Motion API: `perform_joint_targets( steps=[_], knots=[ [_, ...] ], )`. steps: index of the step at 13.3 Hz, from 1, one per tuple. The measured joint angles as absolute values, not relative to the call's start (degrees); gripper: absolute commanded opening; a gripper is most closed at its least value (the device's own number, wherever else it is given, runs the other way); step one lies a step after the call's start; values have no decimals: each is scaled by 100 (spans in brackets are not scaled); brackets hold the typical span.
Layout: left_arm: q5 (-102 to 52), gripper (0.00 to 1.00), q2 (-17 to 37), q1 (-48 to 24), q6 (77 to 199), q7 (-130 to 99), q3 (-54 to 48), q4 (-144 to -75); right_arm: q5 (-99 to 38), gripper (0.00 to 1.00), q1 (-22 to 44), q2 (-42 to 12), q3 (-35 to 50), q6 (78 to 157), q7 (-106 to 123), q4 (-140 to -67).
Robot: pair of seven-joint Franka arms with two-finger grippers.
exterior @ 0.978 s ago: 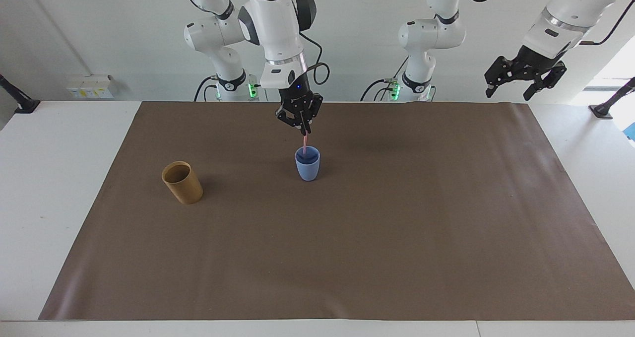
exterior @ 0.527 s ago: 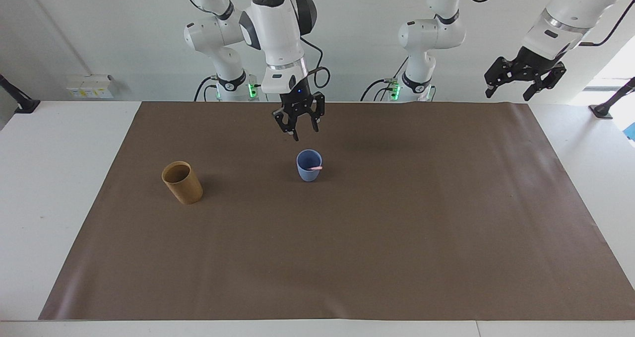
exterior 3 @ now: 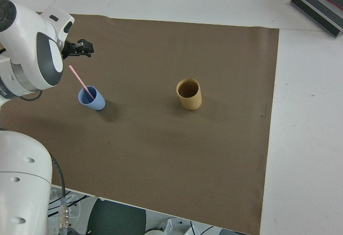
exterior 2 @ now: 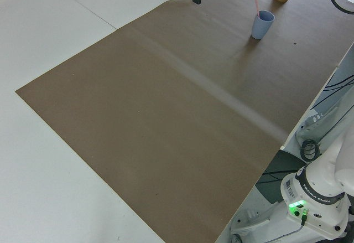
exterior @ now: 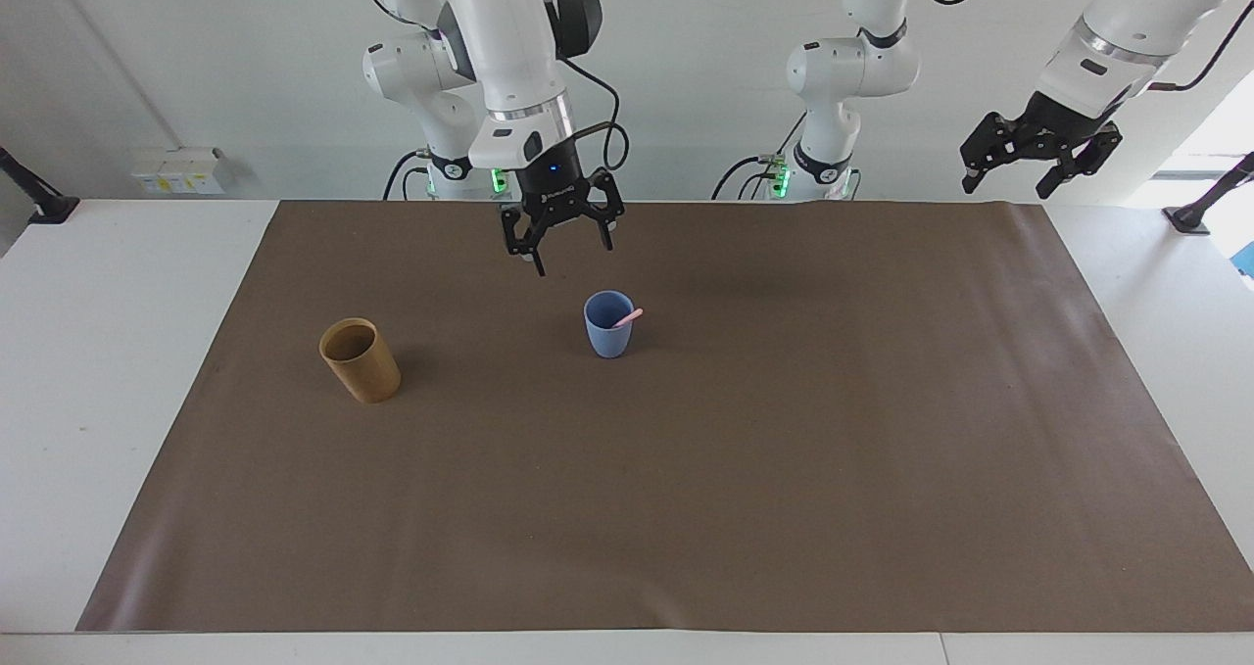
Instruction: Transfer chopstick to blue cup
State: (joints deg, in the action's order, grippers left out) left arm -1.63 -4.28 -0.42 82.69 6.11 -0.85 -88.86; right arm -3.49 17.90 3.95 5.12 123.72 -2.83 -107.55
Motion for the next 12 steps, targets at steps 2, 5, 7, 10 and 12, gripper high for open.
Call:
perform_joint_targets(
  steps=[2,5,7,10,12],
  knots=[
    [-163,100,-428,-42,8269,611,-84,-8886,-345,100,1337,555,478,11868,-301,-10580],
    [-163,100,-428,-42,8269,611,-84,-8886,-288,100,753,616,424,11119,-704,-10102],
    [-163,100,-428,-42,8269,611,-84,-8886,-221,100,524,587,401,10524,-1081,-9773],
    [-163,100,-428,-42,8269,611,-84,-8886,219,100,497,319,406,9467,-1565,-9031],
    [-163,100,-428,-42,8269,611,-84,-8886,270,100,442,93,400,8955,-1657,-8551]
  ],
)
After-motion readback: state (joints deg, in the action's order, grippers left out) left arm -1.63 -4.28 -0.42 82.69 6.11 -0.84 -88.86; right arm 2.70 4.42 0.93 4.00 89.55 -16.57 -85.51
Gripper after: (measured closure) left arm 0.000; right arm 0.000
